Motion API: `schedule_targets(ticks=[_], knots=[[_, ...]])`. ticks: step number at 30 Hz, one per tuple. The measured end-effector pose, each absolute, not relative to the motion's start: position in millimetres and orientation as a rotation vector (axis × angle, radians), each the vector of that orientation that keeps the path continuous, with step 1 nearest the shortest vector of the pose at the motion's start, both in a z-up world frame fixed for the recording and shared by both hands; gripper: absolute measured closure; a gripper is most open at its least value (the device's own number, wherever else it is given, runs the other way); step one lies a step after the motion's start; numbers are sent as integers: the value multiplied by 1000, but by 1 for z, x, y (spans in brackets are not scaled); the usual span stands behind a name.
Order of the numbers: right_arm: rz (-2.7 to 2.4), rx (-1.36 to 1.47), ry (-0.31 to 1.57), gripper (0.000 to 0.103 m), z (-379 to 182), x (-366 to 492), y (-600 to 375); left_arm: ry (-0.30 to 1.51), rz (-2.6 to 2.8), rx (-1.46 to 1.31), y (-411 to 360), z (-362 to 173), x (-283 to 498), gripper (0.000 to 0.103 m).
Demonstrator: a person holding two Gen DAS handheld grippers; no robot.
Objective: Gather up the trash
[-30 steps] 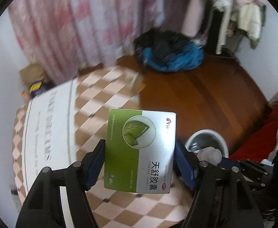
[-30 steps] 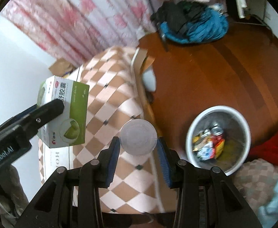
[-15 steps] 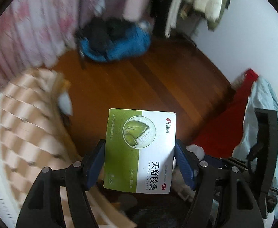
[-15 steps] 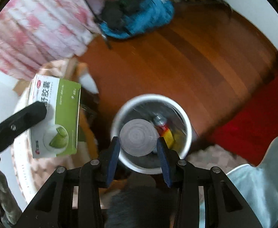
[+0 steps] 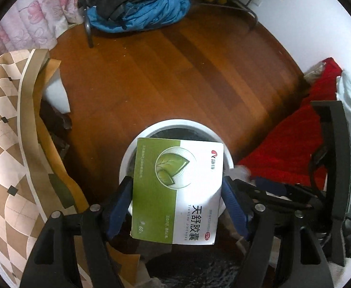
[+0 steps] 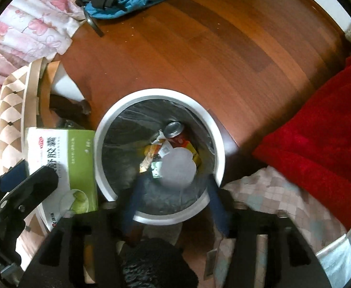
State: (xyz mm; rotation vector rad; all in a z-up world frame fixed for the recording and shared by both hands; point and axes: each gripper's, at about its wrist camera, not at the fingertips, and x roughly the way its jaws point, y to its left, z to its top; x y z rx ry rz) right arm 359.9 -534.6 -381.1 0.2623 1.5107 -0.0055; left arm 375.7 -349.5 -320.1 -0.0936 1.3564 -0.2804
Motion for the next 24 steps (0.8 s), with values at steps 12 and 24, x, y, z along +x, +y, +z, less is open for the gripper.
schedule_targets(ticks=[12, 24], knots=[[-22, 207, 1475, 2, -315, 342, -526, 1270, -173, -43, -319, -276, 358, 6], [71, 231, 1315, 2, -187, 287, -515, 1136, -169, -39, -290, -178, 310, 6]])
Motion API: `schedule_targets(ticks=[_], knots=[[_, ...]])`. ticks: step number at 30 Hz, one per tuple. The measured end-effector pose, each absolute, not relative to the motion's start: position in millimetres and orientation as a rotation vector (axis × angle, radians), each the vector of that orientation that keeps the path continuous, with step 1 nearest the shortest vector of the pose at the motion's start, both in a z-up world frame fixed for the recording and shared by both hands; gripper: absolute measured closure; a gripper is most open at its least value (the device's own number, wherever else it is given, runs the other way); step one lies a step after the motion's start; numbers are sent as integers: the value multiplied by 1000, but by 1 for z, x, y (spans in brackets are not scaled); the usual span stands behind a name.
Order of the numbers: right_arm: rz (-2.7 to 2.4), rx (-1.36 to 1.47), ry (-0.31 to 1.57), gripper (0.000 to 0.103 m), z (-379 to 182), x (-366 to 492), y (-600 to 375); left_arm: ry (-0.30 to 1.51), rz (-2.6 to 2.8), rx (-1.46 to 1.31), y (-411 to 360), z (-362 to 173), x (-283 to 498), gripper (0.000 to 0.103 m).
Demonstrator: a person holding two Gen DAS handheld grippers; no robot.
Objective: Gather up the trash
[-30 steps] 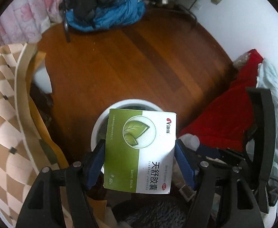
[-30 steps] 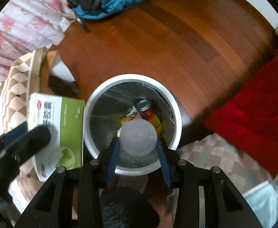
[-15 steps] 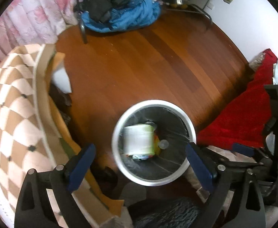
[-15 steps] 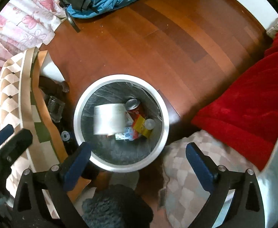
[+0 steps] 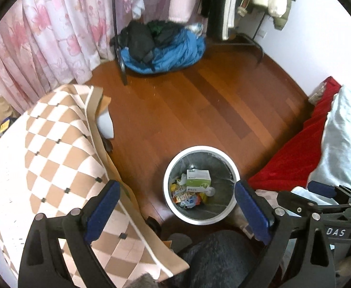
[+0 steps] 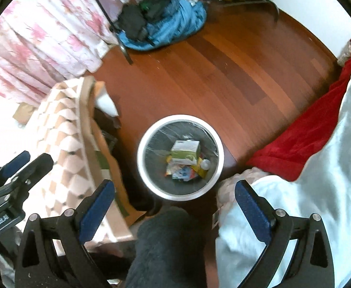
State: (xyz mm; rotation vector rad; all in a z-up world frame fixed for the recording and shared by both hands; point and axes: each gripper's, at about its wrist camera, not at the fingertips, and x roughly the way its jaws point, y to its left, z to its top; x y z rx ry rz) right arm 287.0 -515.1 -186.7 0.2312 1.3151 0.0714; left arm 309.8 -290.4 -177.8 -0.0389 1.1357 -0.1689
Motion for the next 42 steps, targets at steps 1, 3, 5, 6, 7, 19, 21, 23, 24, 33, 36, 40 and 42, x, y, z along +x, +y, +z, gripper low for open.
schedule_targets(ticks=[1, 3, 5, 6, 7, 19, 21, 23, 24, 33, 36, 40, 42], knots=[[82, 237, 1300, 1, -174, 280, -514, 1125, -173, -41, -288, -169, 304, 6], [103, 244, 1275, 0, -155, 268, -513, 1101, -186, -48, -284, -151, 294, 6], [128, 256, 1248, 0, -134, 255, -512, 1080, -200, -48, -281, -135, 284, 6], [139, 260, 1239, 0, -126, 249, -511, 1070, -211, -54, -279, -127, 278, 6], [150, 264, 1229, 0, -118, 243, -510, 1060, -223, -59, -278, -118, 273, 6], [275, 315, 1151, 0, -38, 183, -508, 989, -327, -118, -265, -52, 221, 6], [279, 309, 1139, 0, -30, 176, -508, 981, -338, -127, -262, -45, 214, 6], [288, 305, 1131, 0, -23, 168, -507, 971, -342, -128, -260, -39, 207, 6], [290, 306, 1128, 0, -20, 165, -506, 964, -346, -131, -259, -35, 203, 6], [314, 278, 1129, 0, -1, 142, -500, 946, -358, -143, -249, -23, 180, 6], [305, 256, 1138, 0, -4, 141, -496, 957, -361, -145, -249, -27, 177, 6], [279, 228, 1148, 0, -7, 141, -493, 963, -345, -141, -248, -32, 173, 6], [266, 216, 1148, 0, -8, 140, -492, 961, -335, -133, -248, -33, 172, 6]])
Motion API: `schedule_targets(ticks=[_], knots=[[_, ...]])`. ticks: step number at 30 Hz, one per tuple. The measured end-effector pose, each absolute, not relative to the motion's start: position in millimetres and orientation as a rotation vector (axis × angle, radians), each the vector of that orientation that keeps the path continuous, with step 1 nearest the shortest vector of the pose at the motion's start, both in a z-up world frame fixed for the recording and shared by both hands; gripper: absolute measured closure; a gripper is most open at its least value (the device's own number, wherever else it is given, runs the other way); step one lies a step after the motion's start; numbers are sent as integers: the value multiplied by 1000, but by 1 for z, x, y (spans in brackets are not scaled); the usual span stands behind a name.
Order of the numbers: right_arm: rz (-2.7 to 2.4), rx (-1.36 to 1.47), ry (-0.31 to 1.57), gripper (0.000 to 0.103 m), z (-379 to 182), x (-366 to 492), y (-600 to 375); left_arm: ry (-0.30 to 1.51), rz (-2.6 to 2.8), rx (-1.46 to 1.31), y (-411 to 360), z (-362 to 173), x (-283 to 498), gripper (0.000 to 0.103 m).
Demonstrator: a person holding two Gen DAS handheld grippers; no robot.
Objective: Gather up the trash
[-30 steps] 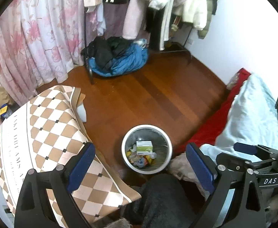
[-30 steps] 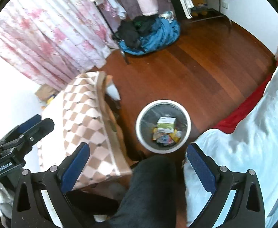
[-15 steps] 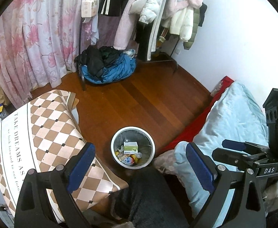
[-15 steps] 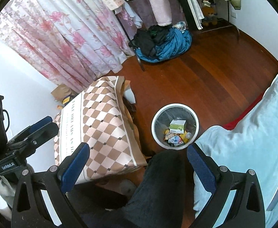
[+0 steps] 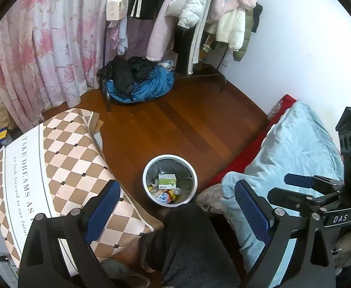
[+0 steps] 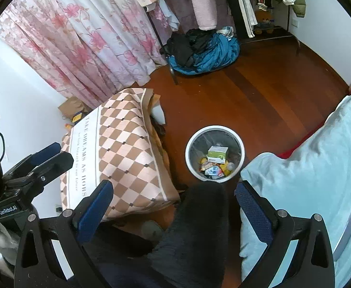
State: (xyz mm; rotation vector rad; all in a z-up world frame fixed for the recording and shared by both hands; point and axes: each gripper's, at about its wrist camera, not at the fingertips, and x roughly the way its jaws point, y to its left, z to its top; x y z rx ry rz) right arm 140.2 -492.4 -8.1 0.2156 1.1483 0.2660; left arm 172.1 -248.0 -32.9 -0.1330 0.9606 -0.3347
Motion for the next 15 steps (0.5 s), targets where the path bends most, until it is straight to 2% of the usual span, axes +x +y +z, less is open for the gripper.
schedule_targets(ticks=[2, 4, 15], knots=[[253, 207, 1146, 0, -9, 140, -493, 959, -328, -129, -247, -34, 172, 6], [243, 202, 1148, 0, -9, 140, -493, 960, -322, -124, -247, -34, 172, 0], [212, 188, 1144, 0, -7, 139, -496, 964, -324, -132, -247, -39, 173, 0]])
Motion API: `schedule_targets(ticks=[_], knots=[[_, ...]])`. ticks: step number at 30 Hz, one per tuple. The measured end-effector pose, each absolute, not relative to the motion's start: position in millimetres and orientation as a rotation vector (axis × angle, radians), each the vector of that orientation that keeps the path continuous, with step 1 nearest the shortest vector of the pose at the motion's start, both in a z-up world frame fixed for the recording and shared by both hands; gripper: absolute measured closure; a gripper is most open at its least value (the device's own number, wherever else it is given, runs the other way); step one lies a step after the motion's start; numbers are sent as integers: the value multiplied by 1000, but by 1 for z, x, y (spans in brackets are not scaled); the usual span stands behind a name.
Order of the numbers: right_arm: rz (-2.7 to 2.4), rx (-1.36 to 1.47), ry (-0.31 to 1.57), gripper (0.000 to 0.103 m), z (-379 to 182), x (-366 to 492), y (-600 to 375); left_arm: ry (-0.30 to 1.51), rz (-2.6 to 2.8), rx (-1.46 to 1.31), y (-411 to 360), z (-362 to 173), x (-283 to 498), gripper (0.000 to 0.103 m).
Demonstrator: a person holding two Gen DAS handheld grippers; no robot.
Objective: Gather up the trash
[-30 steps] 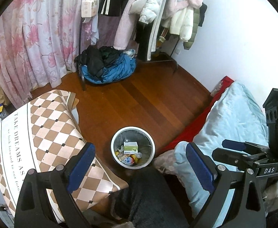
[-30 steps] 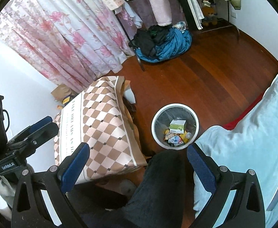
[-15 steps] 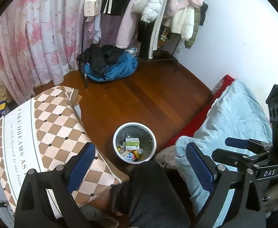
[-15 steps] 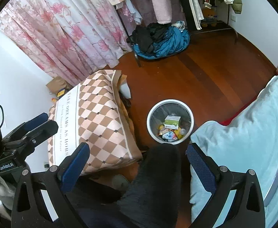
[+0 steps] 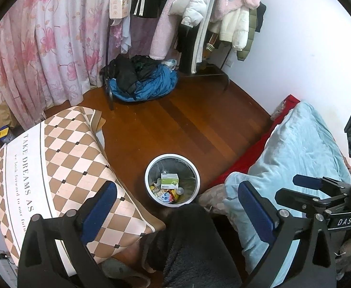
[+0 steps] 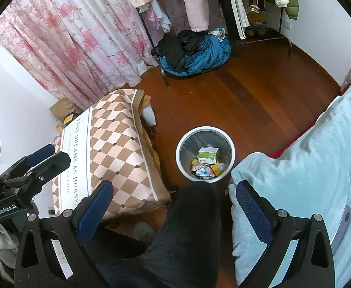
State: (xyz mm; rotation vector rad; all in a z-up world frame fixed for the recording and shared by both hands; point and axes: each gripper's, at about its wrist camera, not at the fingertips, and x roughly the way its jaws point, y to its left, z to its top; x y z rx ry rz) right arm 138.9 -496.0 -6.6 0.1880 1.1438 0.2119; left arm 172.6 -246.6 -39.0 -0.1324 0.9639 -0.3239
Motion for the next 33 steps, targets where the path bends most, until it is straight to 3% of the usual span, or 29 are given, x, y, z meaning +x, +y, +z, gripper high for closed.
schedule_targets(ticks=[33], knots=[[219, 187, 1149, 0, -3, 138, -496, 968, -348, -141, -254, -43, 169, 0]])
